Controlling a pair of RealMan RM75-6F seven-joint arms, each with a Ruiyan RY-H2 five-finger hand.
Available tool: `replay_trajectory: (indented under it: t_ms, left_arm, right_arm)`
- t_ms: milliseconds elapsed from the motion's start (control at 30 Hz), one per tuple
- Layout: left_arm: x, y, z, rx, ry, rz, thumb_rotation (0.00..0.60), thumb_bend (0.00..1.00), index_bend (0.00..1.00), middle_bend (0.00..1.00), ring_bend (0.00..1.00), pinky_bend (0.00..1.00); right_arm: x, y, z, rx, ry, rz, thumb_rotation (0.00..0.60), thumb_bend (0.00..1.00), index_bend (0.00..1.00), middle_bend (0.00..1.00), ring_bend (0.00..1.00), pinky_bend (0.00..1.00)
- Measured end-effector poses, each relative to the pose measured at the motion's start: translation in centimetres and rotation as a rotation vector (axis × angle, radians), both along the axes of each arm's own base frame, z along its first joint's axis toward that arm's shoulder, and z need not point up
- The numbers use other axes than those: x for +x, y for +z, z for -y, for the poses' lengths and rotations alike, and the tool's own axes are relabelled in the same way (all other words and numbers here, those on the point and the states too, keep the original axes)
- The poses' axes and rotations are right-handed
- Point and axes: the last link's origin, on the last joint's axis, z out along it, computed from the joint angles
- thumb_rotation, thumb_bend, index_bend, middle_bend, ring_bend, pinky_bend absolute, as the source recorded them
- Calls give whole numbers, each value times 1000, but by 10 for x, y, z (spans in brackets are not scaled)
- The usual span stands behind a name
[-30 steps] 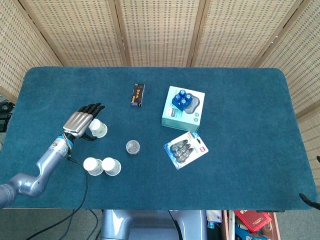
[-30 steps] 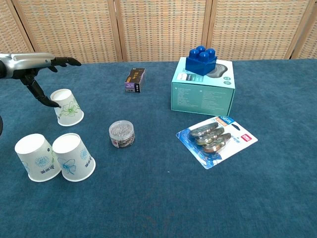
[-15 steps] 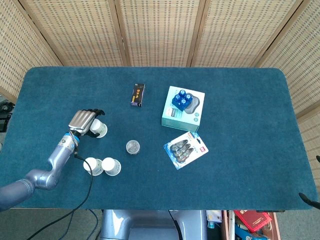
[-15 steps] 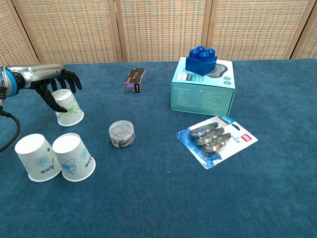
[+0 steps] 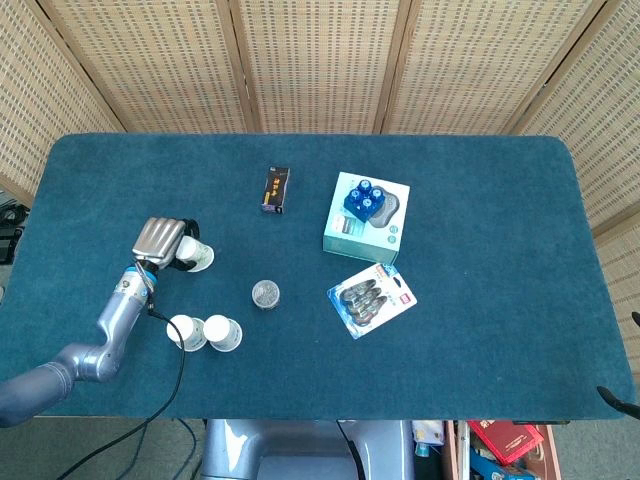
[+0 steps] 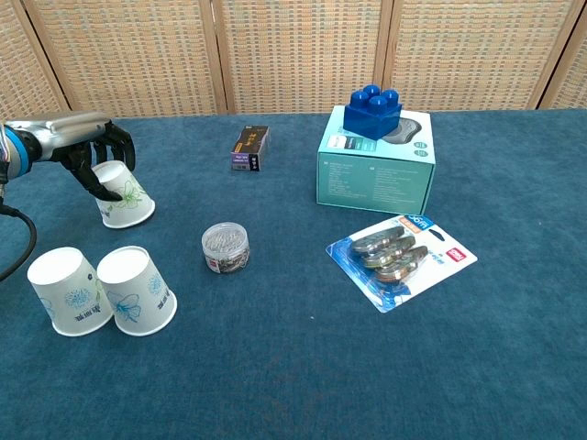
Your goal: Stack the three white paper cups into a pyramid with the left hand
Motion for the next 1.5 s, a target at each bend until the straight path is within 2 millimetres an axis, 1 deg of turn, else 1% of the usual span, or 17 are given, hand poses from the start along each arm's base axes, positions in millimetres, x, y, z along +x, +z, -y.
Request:
replay_trajectory:
  t_ms: [233,367,467,600,700,767,900,1000,1100,1200,1500]
  left_arm:
    - [13,18,4,21,-41,47,600,211,437,482,455,449]
    - [28,32,15,-5,-84,80,600,212,437,482,455,449]
    - [46,45,30,-51,-124,104,600,211,437,482,455,449]
    - [74,64,62,-123,-195,123,600,212,437,482,455,449]
    - [85,79,84,-146,-239,91,600,211,437,482,455,449]
    - [87,85,93,-147,-257,54,600,212,437,482,455,449]
    - [91,84,116,-181,-269,8,600,212,437,482,455,449]
    - [85,82,129,-205,-258,-33,600,212,437,481,455,449]
    - [80,78,137,-216,-245,-62,600,212,437,480,455,449]
    - [76,72,142,-216,-224,-54,600,212,437,481,455,449]
    - [67,65,147,-218,-195,-39,600,212,437,480,455,449]
  right_arm:
    - [0,0,0,3,1,0,600,0,0,0,0,0]
    - [1,-2,0,8,1,-3,600,0,0,0,0,0]
    - [2,-3,0,13,6,-5,600,0,0,0,0,0]
    - [4,-3,-2,11,9,-5,600,0,0,0,0,0]
    - [3,-3,-2,10,8,-3,600,0,0,0,0,0]
    - [3,-3,-2,11,6,-1,600,0,0,0,0,0]
    - [3,-2,-3,7,9,2,600,0,0,0,0,0]
    - [3,-1,-3,8,8,7,600,0,0,0,0,0]
    - [3,0,-3,9,6,9,600,0,0,0,0,0]
    - [3,1,-4,8,4,10,600,0,0,0,0,0]
    - [4,1,-5,11,5,16,600,0,0,0,0,0]
